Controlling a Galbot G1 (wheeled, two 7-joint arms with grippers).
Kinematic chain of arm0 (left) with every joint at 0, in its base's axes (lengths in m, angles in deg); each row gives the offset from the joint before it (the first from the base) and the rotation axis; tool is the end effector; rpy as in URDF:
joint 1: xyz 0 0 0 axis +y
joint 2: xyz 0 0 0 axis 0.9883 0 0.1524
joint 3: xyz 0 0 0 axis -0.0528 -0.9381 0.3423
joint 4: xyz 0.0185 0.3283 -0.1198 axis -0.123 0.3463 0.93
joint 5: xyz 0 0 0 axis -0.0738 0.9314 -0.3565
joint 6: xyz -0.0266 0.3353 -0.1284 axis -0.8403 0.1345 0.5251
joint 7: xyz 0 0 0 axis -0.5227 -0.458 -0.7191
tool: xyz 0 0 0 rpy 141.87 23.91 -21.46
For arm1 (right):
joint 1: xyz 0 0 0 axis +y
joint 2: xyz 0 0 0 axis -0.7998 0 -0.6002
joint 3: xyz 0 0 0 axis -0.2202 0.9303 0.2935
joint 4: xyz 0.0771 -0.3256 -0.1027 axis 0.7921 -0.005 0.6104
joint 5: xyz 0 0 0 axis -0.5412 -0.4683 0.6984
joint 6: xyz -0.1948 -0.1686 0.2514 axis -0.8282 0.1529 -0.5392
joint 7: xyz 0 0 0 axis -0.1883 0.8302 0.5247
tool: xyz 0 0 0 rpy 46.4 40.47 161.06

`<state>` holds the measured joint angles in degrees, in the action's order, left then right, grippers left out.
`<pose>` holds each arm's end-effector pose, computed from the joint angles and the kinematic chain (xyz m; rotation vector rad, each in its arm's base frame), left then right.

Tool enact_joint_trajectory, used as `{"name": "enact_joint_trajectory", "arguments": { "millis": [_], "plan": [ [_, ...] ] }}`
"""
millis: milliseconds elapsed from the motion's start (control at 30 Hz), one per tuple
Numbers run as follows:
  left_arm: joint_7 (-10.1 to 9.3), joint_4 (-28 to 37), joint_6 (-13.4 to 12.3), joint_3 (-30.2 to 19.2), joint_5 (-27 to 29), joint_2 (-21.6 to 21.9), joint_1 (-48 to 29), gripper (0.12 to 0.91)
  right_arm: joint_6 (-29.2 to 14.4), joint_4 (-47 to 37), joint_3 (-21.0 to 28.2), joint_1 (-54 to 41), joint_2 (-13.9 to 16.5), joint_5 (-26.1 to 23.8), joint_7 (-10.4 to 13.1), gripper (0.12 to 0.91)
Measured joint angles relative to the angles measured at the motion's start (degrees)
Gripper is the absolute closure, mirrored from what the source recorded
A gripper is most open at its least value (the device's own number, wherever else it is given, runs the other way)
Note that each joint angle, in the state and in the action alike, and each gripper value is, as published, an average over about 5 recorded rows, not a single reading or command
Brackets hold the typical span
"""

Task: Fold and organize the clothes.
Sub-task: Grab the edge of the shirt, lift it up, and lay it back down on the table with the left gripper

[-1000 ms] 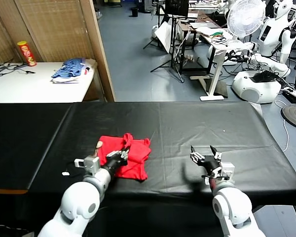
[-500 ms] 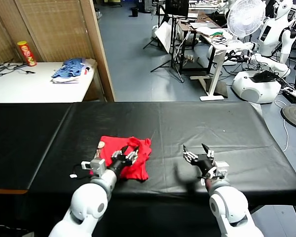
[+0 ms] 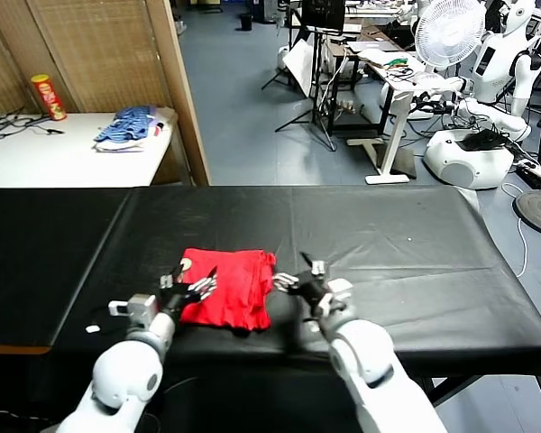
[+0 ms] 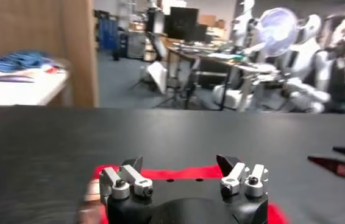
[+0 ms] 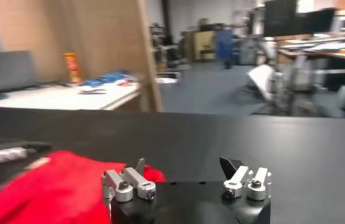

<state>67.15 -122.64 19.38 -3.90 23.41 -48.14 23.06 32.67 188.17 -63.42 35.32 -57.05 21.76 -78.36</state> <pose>0.2666 0.0455 -0.2669 -0.1522 -2.7843 0.0738 0.3213 0.0972 -0.2756 0.6675 -2.7641 0.0882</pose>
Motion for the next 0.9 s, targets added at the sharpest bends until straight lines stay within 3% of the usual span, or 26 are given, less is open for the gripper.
{"name": "enact_joint_trajectory", "arguments": {
  "millis": [233,333,467,600,767,900],
  "plan": [
    [0.34,1.78,-0.08,3.33,-1.57,0.01,0.88,0.232,1.67,-5.86,4.11,-1.43,-1.67,-12.47,0.78,0.227],
    [0.46,2.41,-0.08,4.30,-4.16,0.06,0.46,0.232,0.14,-6.91,4.36,-1.36,-2.40,-14.71,1.66,0.227],
    [0.84,3.60,-0.12,5.47,-9.36,0.04,-0.18,0.232,-2.64,-6.91,3.90,-0.99,-3.16,-12.26,3.04,0.227],
    [0.87,4.69,-0.17,6.58,-15.64,-0.33,-0.42,0.232,-3.98,-4.57,2.14,-0.23,-2.94,-6.28,3.55,0.227],
    [-0.32,5.95,0.12,7.63,-23.21,-1.11,-0.38,0.232,-4.13,0.46,-1.23,1.21,-1.58,0.78,3.68,0.227],
    [-1.34,6.58,0.85,7.93,-28.23,-1.76,-0.24,0.235,-4.15,4.48,-4.13,2.72,-0.42,3.48,3.74,0.227]
  ]
}}
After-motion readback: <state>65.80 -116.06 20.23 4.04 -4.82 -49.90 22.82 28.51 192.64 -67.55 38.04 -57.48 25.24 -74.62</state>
